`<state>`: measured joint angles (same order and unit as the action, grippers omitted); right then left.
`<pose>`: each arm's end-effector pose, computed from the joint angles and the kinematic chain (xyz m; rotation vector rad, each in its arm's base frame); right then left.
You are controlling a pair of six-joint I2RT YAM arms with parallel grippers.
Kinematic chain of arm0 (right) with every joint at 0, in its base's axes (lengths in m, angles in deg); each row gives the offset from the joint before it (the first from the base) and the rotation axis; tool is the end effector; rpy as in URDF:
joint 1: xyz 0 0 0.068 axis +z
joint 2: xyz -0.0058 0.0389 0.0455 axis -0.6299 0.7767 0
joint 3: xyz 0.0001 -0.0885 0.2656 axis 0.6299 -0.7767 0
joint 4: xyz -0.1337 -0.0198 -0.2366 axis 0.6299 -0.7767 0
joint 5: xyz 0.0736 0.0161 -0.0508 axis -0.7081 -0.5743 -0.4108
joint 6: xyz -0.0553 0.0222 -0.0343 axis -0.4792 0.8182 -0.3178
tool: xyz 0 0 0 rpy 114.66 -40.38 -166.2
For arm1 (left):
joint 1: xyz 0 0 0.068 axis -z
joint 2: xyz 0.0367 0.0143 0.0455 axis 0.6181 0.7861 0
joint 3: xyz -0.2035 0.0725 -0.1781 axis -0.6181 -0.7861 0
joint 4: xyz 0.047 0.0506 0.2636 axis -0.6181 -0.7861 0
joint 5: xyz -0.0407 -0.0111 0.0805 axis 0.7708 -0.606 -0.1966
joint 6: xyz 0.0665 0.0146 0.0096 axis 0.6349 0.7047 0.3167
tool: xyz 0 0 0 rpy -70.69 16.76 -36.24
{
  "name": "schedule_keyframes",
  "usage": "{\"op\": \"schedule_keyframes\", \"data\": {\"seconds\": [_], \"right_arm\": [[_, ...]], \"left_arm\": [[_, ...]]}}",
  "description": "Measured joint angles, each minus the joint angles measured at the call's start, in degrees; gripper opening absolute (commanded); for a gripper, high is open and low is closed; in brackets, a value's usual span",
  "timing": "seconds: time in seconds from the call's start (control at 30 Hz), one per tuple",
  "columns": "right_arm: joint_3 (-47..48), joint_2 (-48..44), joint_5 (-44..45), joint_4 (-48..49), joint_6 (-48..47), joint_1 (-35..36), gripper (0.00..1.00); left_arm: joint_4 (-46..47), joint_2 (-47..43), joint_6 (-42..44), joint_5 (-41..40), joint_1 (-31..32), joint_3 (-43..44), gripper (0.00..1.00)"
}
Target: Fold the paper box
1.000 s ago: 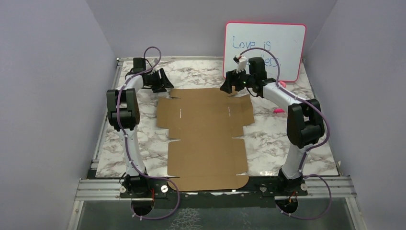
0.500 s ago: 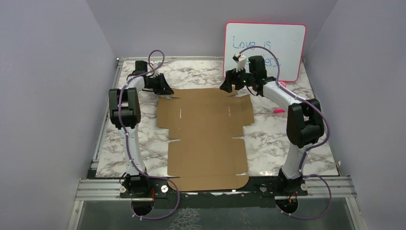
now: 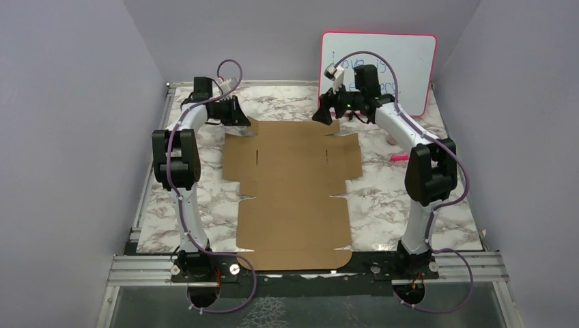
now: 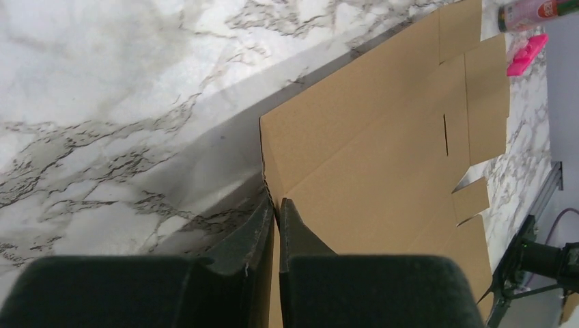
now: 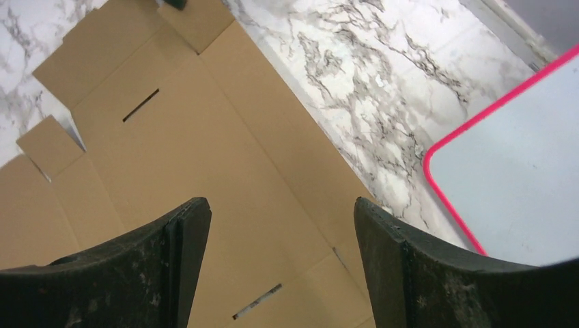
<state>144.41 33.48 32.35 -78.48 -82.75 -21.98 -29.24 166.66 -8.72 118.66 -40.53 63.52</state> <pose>0.4503 0.1734 0.2767 -0.9162 1.8931 0.7270 0.5008 -0.0203 0.1787 0.2270 2.3419 -1.0288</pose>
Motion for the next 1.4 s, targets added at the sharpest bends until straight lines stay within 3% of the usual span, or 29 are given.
{"op": "schedule_keyframes", "data": {"seconds": [0.33, 0.67, 0.93, 1.4], "right_arm": [[4.3, 3.2, -5.7, -8.6, -17.3, 0.0, 0.82], [12.7, 8.4, -6.1, -16.4, -25.2, 0.0, 0.78], [15.9, 11.9, -6.8, -22.8, -28.7, 0.0, 0.53], [22.9, 13.7, -9.7, -31.8, -33.2, 0.0, 0.30]], "left_arm": [[2.5, -9.4, 3.6, -2.7, 4.8, -4.7, 0.07], [8.6, -17.7, 5.0, -5.1, 9.4, -11.8, 0.07], [13.6, -22.1, 4.7, -5.6, 10.0, -16.1, 0.07], [17.7, -22.7, 3.6, -7.3, 10.4, -18.4, 0.11]]}}
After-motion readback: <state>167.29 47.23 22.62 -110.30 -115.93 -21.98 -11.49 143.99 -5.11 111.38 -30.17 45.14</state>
